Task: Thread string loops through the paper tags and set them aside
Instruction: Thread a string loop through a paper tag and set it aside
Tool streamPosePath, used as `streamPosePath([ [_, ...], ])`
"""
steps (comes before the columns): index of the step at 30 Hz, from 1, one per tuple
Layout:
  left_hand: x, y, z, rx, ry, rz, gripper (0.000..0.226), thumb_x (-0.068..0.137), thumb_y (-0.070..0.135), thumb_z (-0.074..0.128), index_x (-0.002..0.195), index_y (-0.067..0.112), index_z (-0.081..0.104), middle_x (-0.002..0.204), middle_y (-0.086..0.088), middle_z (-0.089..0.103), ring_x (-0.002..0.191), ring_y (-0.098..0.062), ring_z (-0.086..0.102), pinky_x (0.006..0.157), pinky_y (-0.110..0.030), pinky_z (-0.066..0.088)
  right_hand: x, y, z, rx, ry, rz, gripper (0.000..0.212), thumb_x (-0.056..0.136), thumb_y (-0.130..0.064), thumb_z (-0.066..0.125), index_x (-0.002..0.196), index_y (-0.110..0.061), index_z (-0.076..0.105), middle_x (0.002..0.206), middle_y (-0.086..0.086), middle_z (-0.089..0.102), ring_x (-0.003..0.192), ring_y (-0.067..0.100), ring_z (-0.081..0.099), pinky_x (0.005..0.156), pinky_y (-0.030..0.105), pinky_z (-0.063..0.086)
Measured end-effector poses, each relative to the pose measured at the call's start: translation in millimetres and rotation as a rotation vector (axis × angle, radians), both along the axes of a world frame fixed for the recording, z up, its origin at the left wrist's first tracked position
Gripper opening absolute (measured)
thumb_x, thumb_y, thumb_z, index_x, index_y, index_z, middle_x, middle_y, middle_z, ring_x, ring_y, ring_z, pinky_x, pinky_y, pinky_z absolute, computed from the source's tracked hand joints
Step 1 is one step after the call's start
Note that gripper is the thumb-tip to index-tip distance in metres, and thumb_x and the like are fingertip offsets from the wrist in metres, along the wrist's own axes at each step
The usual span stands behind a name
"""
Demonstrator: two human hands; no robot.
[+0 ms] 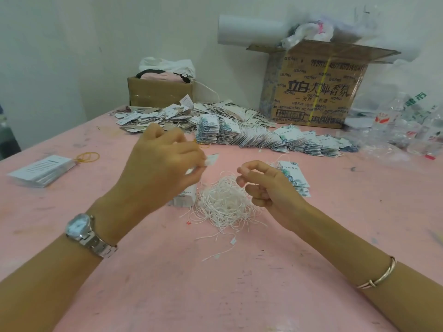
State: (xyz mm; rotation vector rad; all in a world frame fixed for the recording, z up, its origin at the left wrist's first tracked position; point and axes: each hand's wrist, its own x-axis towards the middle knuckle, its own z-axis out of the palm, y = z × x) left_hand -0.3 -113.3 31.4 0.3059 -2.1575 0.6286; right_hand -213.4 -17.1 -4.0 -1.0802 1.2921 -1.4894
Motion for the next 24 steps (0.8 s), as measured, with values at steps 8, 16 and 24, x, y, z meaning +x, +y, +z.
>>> streamPosePath([
  [8,-25.1,18.9,-28.6,-0.280,-0.019,-0.200,0.019,0.089,0.022,0.070,0.071,0.019,0.072,0.094,0.010,0.074,0.076,-0.020,0.067,0.068,-0.032,0.032,-1.7,0.6,0.2,-0.091,0.107,-0.029,0.006,0.091,-0.016,0.065,0.085,-0.016,0.065,0.060,-0.002,0.038,0.044,0.007,0.020,0.040,0.017,0.021],
  [16,-25.8,7.6,-32.2,0.405,0.156,0.120,0.051,0.098,0.050,0.041,0.125,0.011,0.058,0.116,-0.008,0.058,0.102,-0.026,0.051,0.083,-0.035,0.032,-0.6,2.4,1.2,-0.152,0.149,-0.022,0.009,0.088,-0.011,0.067,0.079,-0.013,0.065,0.051,-0.006,0.038,0.040,0.006,0.021,0.040,0.017,0.019],
  [24,30.0,-57.7,-18.3,0.615,-0.169,1.079,0.057,0.100,0.055,0.032,0.100,0.008,0.065,0.105,-0.017,0.057,0.107,-0.035,0.050,0.095,-0.041,0.034,5.9,2.6,-3.0,-0.134,0.198,-0.007,0.013,0.090,-0.006,0.065,0.078,-0.011,0.065,0.054,0.001,0.038,0.041,0.008,0.020,0.040,0.018,0.020],
])
